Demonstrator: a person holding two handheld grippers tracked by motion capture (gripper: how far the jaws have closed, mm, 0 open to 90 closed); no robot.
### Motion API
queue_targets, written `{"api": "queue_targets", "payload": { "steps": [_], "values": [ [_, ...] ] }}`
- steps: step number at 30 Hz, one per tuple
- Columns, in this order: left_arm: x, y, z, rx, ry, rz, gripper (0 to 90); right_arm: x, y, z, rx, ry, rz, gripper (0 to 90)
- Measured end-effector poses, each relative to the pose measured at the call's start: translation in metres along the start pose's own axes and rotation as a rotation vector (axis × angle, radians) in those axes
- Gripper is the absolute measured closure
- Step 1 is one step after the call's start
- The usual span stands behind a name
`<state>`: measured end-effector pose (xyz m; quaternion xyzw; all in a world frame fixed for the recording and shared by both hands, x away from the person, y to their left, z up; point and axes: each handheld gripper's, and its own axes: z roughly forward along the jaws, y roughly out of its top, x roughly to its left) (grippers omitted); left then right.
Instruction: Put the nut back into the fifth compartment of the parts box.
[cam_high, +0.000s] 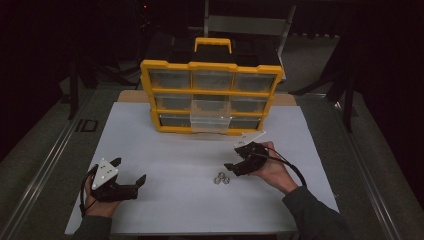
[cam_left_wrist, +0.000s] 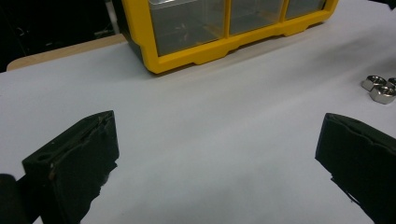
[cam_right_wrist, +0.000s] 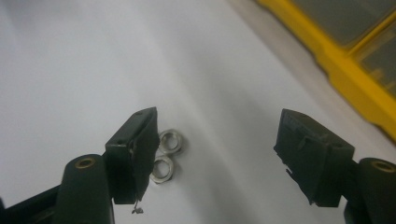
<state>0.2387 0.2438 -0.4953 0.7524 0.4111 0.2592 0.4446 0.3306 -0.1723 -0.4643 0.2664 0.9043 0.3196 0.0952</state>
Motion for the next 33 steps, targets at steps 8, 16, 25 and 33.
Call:
{"api": "queue_targets", "payload": {
  "steps": [8, 16, 25, 33],
  "values": [
    [0.0, 0.0, 0.001, 0.004, 0.001, -0.002, 0.0, 0.01, -0.011, 0.02, 0.07, 0.005, 0.003, 30.2],
    [0.0, 0.0, 0.0, 0.004, 0.001, -0.001, 0.0, 0.017, -0.011, 0.036, 0.108, -0.002, -0.006, 31.0],
    [0.0, 0.0, 0.001, 0.004, 0.001, -0.001, 0.0, 0.019, -0.013, 0.047, 0.152, -0.008, -0.008, 31.9],
    [0.0, 0.0, 0.001, 0.004, 0.001, -0.002, 0.0, 0.019, -0.016, 0.049, 0.19, -0.02, -0.013, 34.0]
  ]
}}
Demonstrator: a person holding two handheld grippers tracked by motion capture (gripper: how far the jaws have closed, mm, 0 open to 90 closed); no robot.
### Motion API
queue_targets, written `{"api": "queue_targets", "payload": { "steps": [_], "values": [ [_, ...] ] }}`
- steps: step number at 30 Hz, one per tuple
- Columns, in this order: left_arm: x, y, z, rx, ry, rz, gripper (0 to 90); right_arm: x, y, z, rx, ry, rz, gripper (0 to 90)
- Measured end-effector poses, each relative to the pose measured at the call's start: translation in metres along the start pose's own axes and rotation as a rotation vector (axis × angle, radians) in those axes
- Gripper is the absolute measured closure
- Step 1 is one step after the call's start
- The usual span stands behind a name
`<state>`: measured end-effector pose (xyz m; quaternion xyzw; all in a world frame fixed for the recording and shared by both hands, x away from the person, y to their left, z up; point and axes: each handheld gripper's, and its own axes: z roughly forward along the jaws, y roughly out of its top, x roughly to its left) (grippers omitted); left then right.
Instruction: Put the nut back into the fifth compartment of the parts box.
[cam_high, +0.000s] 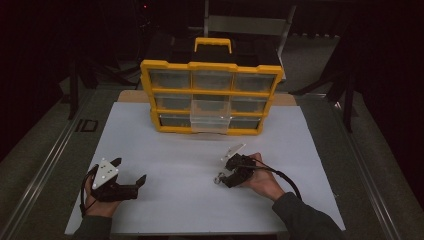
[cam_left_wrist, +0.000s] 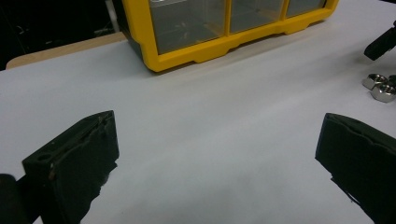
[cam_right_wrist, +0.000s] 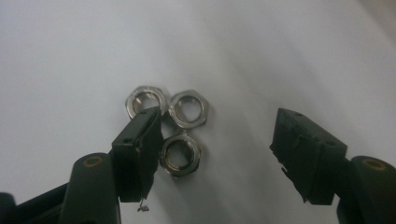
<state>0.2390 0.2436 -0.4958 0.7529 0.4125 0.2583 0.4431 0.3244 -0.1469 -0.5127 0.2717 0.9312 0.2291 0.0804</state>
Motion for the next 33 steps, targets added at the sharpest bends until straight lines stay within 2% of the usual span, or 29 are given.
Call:
{"api": "queue_targets", "payload": {
  "steps": [4, 12, 15, 19, 24, 27, 30, 33],
  "values": [
    [0.0, 0.0, 0.0, 0.002, 0.0, 0.001, 0.0, -0.002, -0.002, -0.002, 0.007, -0.002, 0.009, 36.6],
    [0.0, 0.0, 0.0, 0.001, 0.0, 0.0, 0.0, 0.002, -0.007, -0.001, 0.038, 0.011, -0.012, 49.6],
    [0.0, 0.0, 0.0, 0.002, 0.001, 0.0, 0.0, 0.001, -0.005, -0.001, 0.052, 0.003, -0.023, 59.9],
    [0.0, 0.0, 0.0, 0.002, 0.0, 0.001, 0.0, -0.002, -0.005, -0.002, 0.073, -0.006, -0.022, 68.3],
    [0.0, 0.0, 0.0, 0.002, 0.0, 0.001, 0.0, -0.01, -0.004, -0.003, 0.101, -0.017, -0.01, 69.0],
    [0.0, 0.0, 0.0, 0.002, 0.0, 0.002, 0.0, -0.013, -0.001, -0.002, 0.131, 0.0, -0.001, 68.9],
    [0.0, 0.0, 0.0, 0.001, 0.001, 0.0, 0.0, -0.016, 0.002, -0.001, 0.161, 0.025, 0.034, 68.8],
    [0.0, 0.0, 0.0, 0.002, 0.0, 0.001, 0.0, -0.017, 0.003, 0.0, 0.174, 0.032, 0.035, 68.8]
  ]
}}
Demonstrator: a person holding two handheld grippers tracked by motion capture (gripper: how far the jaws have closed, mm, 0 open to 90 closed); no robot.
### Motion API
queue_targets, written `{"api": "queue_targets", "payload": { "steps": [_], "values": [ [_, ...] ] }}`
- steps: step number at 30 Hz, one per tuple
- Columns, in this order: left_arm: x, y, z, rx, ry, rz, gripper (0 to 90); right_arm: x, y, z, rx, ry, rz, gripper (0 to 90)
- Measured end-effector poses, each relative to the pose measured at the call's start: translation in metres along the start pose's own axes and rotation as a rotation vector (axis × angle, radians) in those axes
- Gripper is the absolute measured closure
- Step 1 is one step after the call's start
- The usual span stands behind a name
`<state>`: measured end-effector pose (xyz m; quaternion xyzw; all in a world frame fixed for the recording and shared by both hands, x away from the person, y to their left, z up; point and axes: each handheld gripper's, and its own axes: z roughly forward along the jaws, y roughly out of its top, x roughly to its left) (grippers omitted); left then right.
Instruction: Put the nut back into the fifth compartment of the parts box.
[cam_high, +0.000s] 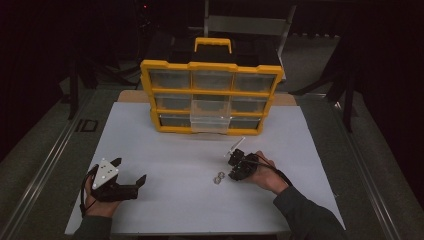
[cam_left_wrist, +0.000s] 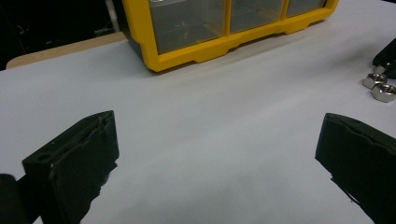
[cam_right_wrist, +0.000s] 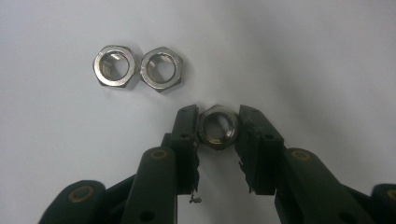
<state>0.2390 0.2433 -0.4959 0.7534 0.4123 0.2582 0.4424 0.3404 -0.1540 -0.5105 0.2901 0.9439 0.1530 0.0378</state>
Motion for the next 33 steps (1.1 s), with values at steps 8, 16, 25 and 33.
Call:
{"api": "queue_targets", "payload": {
  "steps": [8, 16, 25, 33],
  "values": [
    [-0.0002, 0.0001, 0.0, 0.0, -0.001, 0.001, 0.0, 0.0006, 0.0017, 0.0, 0.016, -0.003, -0.009, 69.9],
    [-0.0004, 0.0001, 0.0004, 0.003, -0.003, 0.004, 0.0, 0.0002, 0.0019, 0.0001, 0.016, -0.001, -0.02, 70.2],
    [-0.0001, 0.0, 0.0005, 0.002, -0.004, 0.002, 0.0, -0.0038, 0.0014, -0.0004, 0.009, 0.028, -0.006, 70.3],
    [0.0002, 0.0001, -0.0003, -0.004, 0.0, -0.002, 0.0, -0.0014, 0.0046, -0.0066, 0.008, 0.019, -0.01, 70.3]
  ]
}}
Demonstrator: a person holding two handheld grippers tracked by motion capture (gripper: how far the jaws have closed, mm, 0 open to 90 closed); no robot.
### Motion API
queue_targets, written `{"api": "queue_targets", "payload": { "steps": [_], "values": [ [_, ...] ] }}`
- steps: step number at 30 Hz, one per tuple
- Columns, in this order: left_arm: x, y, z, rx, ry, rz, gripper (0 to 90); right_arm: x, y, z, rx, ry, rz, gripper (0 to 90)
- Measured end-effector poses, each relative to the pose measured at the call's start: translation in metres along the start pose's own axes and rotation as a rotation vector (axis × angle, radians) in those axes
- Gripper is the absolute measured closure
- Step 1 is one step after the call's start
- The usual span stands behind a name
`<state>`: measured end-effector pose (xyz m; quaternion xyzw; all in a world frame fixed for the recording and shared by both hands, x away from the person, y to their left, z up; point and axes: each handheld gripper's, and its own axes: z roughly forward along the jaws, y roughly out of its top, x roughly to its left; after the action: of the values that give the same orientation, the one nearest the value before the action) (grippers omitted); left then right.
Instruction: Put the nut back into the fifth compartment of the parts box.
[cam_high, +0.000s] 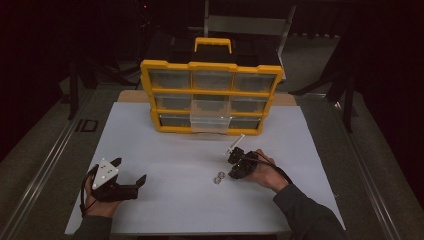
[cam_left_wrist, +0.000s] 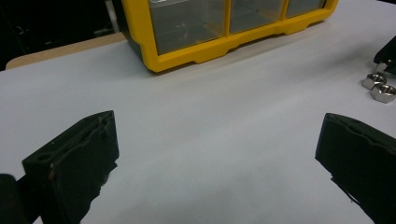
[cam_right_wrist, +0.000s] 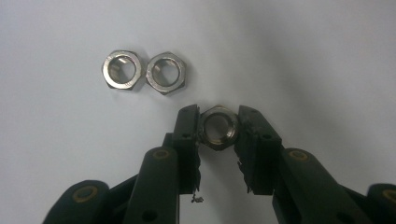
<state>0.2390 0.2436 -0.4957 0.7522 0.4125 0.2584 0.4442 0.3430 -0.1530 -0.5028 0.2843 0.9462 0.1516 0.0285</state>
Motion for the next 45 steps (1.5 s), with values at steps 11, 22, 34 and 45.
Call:
{"api": "queue_targets", "payload": {
  "steps": [11, 22, 34, 45],
  "values": [
    [0.001, 0.0, -0.001, -0.008, 0.0, -0.004, 0.0, 0.001, 0.005, -0.021, -0.047, 0.004, 0.002, 70.3],
    [0.001, 0.0, -0.001, -0.006, 0.002, -0.004, 0.0, -0.005, 0.014, -0.052, -0.092, -0.028, 0.004, 70.4],
    [0.001, 0.0, -0.001, -0.006, 0.003, -0.004, 0.0, -0.01, 0.02, -0.074, -0.112, -0.031, 0.012, 70.4],
    [0.001, 0.0, -0.001, -0.005, 0.003, -0.004, 0.0, -0.015, 0.03, -0.09, -0.113, -0.05, 0.017, 70.4]
  ]
}}
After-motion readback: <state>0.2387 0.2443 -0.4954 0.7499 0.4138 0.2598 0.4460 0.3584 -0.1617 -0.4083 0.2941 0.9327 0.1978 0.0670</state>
